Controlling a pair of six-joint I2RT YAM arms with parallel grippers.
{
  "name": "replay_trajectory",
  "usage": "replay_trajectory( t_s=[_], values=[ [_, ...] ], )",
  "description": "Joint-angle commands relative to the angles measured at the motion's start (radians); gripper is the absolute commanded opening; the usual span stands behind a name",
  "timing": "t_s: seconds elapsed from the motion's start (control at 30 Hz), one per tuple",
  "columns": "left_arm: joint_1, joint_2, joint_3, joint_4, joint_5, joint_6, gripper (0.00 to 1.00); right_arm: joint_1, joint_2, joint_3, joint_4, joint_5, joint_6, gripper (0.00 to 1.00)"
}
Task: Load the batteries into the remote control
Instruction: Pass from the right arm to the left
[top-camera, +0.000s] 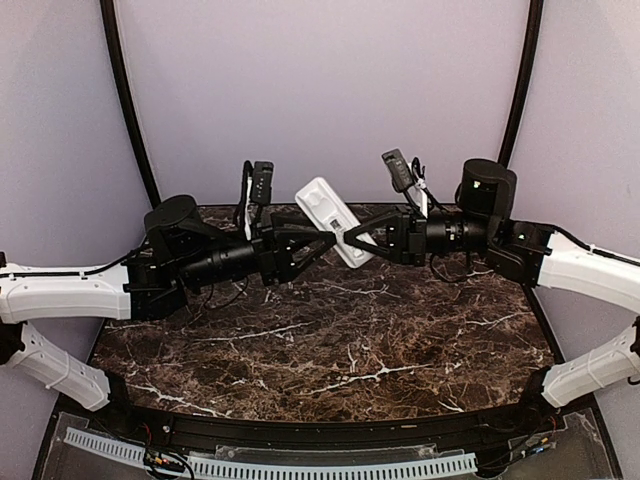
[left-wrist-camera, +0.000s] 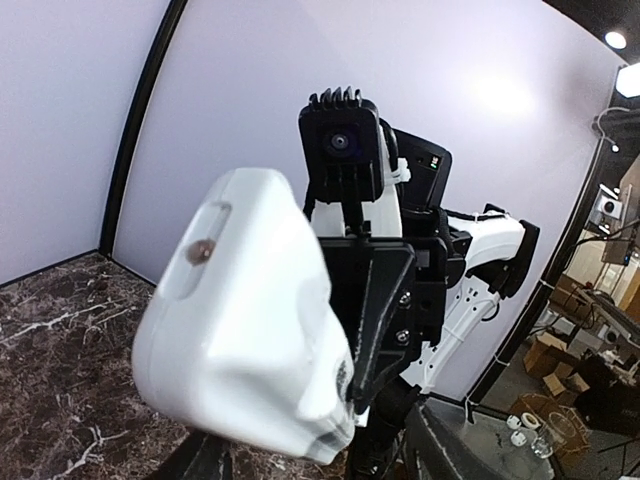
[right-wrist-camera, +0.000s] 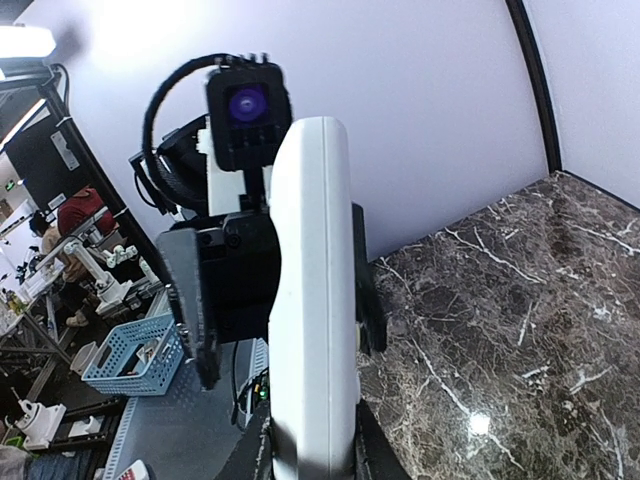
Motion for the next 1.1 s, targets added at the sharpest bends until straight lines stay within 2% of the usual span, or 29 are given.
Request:
replay_trajectory(
  t_s=[0.0, 0.3, 0.4, 0.57, 0.67, 0.7, 0.73, 1.0, 1.03, 1.07],
  values=[
    [0.007, 0.004, 0.031, 0.061, 0.052, -0.012, 0.52, 0.014, -0.018, -0.007, 0.100, -0.069, 0.002, 0.00],
    [0.007, 0.042, 0.053, 0.081, 0.104, -0.011, 0.45, 0.027, 0.003, 0.006, 0.085, -0.071, -0.008, 0.00],
    [0.007, 0.050, 0.057, 0.082, 0.114, -0.006, 0.32, 0.029, 0.003, 0.002, 0.083, -0.072, -0.008, 0.00],
    [0.007, 0.062, 0.063, 0.079, 0.143, -0.002, 0.22, 0.030, -0.003, 0.000, 0.074, -0.063, -0.013, 0.00],
    [0.007, 0.068, 0.068, 0.078, 0.153, -0.003, 0.10, 0.030, -0.001, 0.001, 0.074, -0.064, -0.013, 0.00],
    [0.007, 0.069, 0.068, 0.079, 0.154, -0.003, 0.03, 0.030, 0.001, 0.000, 0.072, -0.064, -0.012, 0.00],
    [0.006, 0.070, 0.068, 0.080, 0.158, -0.002, 0.01, 0.031, 0.003, 0.001, 0.071, -0.064, -0.011, 0.00],
    [0.008, 0.049, 0.043, 0.084, 0.155, 0.027, 0.00, 0.033, 0.015, 0.005, 0.034, -0.058, -0.026, 0.00],
    [0.007, 0.039, 0.032, 0.084, 0.136, 0.031, 0.00, 0.033, 0.016, 0.010, 0.018, -0.054, -0.035, 0.02],
    [0.007, 0.034, 0.028, 0.081, 0.129, 0.040, 0.00, 0.033, 0.017, 0.016, -0.002, -0.052, -0.045, 0.09]
  ],
)
